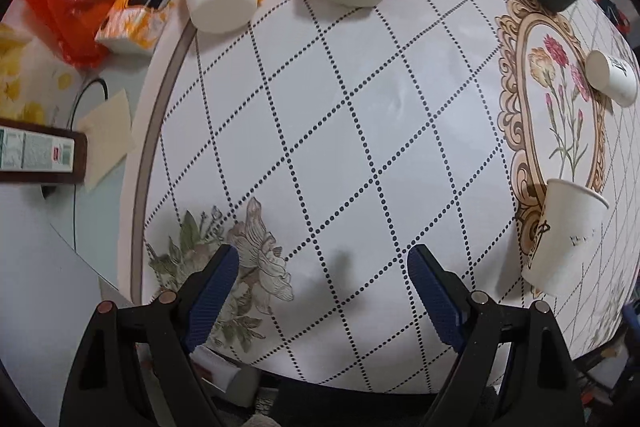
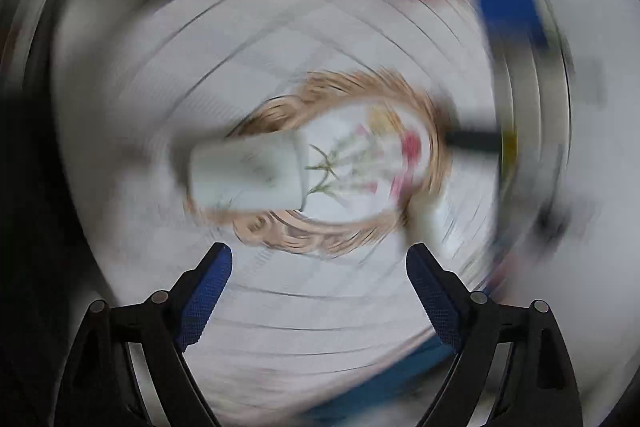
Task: Flip cup upside down
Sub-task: 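Lift the white cup with the right gripper and roll it rim-down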
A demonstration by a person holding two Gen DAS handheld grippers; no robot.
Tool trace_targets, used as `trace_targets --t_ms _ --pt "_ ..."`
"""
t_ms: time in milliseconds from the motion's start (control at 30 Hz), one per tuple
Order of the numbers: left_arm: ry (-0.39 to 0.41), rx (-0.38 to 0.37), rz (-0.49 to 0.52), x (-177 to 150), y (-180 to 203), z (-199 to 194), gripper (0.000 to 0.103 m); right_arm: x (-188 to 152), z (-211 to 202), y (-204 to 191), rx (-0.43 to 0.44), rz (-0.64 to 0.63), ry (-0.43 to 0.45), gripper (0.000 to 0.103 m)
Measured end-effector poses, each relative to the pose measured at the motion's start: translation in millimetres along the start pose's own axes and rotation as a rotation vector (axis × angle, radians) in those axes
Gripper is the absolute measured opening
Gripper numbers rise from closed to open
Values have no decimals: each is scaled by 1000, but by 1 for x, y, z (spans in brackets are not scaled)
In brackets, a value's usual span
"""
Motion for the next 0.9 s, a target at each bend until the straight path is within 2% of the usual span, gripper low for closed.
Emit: trace_targets --t_ms 133,233,333,433,533,900 --pt "-4 6 -40 -2 2 4 87 -14 8 -47 -113 -532 63 91" --pt "-17 7 -59 -5 4 11 87 -33 24 -67 -226 -906 134 91" --pt "-39 0 -74 -8 5 21 87 -49 49 -70 -343 -1179 192 91" --pt "-55 8 -82 -10 7 31 87 -58 69 -64 -403 -1367 234 91" --pt "-71 12 -94 -11 4 40 87 -58 80 -64 -429 -1467 271 91" --pt "-98 25 -93 2 -7 58 87 -49 103 -83 -393 -1556 331 90"
Point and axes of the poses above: each gripper's, at about its wrist camera, not at the fingertips, and z roughly the way its jaws point, y to its right, x to its top, the point moved 2 cm from there along z, roughly the way its jaws point, and after that the axes turned 14 degrees about z, right-handed, at the moved point
